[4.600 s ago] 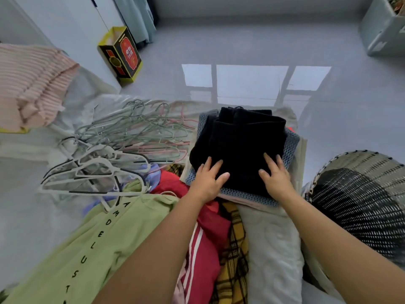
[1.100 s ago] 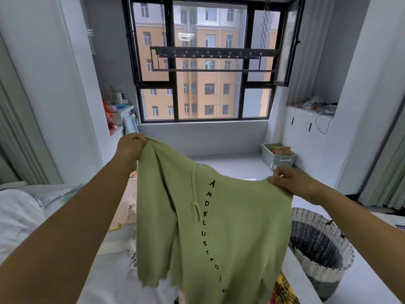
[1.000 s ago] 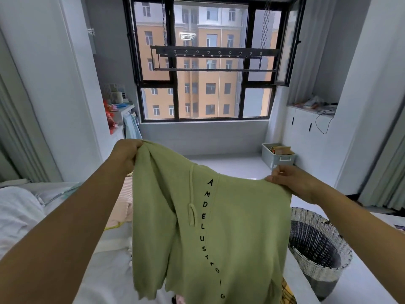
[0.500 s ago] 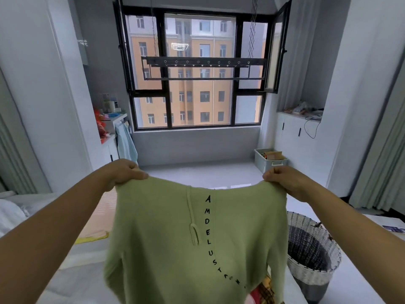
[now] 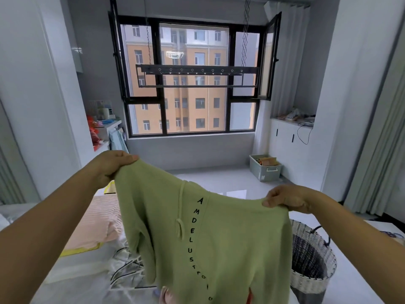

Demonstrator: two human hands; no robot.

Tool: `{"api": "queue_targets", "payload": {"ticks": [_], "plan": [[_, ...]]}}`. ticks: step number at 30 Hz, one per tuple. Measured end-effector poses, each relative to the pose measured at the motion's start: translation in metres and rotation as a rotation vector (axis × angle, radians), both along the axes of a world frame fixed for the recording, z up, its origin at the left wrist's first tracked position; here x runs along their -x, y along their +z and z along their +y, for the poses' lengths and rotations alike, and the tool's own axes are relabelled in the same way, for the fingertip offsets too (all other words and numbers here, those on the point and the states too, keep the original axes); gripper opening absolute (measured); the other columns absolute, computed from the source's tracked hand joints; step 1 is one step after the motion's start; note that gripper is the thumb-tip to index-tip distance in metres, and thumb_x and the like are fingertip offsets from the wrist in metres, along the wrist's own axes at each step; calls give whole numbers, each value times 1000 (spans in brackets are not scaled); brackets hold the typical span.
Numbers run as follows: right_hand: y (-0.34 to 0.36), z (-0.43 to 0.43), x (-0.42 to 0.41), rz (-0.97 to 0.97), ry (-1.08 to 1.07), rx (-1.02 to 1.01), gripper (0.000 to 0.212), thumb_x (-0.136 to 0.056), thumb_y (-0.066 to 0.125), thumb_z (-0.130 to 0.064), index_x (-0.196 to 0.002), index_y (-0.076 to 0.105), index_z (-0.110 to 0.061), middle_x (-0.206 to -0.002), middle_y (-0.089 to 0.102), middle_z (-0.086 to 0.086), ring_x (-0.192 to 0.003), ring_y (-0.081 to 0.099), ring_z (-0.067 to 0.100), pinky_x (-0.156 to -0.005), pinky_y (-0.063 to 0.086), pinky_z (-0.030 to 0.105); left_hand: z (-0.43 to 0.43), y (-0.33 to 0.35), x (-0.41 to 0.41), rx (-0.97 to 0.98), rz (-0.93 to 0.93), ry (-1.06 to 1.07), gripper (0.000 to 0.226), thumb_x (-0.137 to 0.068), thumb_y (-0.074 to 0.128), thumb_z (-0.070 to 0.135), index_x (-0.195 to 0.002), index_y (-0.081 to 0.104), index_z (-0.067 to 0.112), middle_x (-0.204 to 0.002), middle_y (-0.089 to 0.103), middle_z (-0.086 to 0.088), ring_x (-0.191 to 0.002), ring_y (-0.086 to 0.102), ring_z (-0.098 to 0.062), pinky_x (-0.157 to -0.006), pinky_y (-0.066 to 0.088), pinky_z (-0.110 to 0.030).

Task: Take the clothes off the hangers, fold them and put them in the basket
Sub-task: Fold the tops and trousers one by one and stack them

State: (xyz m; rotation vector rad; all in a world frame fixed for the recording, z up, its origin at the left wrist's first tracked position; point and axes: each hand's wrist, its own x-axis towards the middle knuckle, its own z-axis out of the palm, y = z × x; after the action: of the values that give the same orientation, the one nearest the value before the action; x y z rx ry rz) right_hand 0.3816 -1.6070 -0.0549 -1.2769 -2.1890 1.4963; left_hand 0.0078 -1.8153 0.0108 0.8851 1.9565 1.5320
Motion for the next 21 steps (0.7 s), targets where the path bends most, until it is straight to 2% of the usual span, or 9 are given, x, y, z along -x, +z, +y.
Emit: {"api": "queue_targets", "payload": {"ticks": [4, 6, 8, 10, 13, 15, 18, 19, 21], "plan": [[19, 4, 5, 328, -82, 41, 17, -85, 61, -9, -97, 62, 3, -89, 67, 11, -83, 63, 21, -71, 53, 25, -17, 3, 7, 200, 73, 3, 16, -85, 66, 20, -87, 63, 5, -89, 62, -11, -79, 56, -23, -81, 43, -35], [30, 0, 12, 471, -113, -4, 11, -91, 55, -11, -96, 60, -2, -90, 63, 8, -83, 59, 17, -71, 51, 24, -23, 5, 10, 150, 40, 12, 15, -84, 67, 19, -86, 63, 5, -89, 63, -12, -78, 57, -22, -76, 45, -33], [35, -1, 19, 536, -139, -98, 12, -94, 52, -17, -94, 57, -7, -89, 58, 8, -80, 53, 17, -69, 44, 26, -26, 6, 11, 29, -17, 54, 13, -85, 66, 19, -81, 62, 7, -86, 62, -11, -75, 57, -20, -71, 46, -29], [36, 0, 26, 435, -139, -271, 19, -95, 52, -26, -93, 55, -7, -88, 52, 10, -81, 46, 20, -65, 36, 28, -29, 5, 13, -51, -23, 108, 16, -85, 66, 20, -76, 59, 9, -80, 61, -9, -70, 55, -18, -65, 45, -27], [34, 2, 33, 225, -124, -485, 24, -93, 54, -31, -87, 52, -8, -86, 51, 13, -79, 44, 21, -64, 33, 31, -36, 2, 13, -44, 9, 141, 20, -83, 69, 21, -71, 58, 10, -77, 61, -10, -65, 55, -20, -61, 45, -28], [37, -3, 38, 245, -142, -535, 25, -92, 56, -31, -84, 51, -8, -86, 51, 13, -77, 45, 20, -65, 33, 31, -40, 5, 12, -53, -5, 170, 18, -83, 69, 21, -73, 59, 10, -78, 61, -9, -66, 56, -19, -63, 46, -29], [47, -13, 43, 413, -146, -476, 23, -91, 60, -28, -84, 54, -6, -81, 52, 9, -71, 45, 16, -60, 35, 25, -45, 7, 14, -112, -31, 251, 13, -85, 67, 20, -78, 59, 13, -80, 59, -4, -69, 54, -15, -68, 45, -29], [51, -17, 41, 404, -92, -415, 22, -90, 61, -26, -82, 55, -7, -78, 52, 7, -69, 46, 15, -59, 35, 23, -48, 6, 16, -131, -29, 272, 15, -87, 65, 20, -76, 57, 14, -78, 58, -4, -67, 53, -15, -64, 44, -28], [52, -21, 38, 204, 73, -303, 18, -88, 64, -21, -77, 57, -7, -76, 54, 6, -68, 48, 14, -58, 37, 19, -57, 0, 20, -151, -27, 317, 19, -88, 64, 20, -72, 55, 14, -76, 57, -4, -66, 51, -15, -59, 43, -26]]}}
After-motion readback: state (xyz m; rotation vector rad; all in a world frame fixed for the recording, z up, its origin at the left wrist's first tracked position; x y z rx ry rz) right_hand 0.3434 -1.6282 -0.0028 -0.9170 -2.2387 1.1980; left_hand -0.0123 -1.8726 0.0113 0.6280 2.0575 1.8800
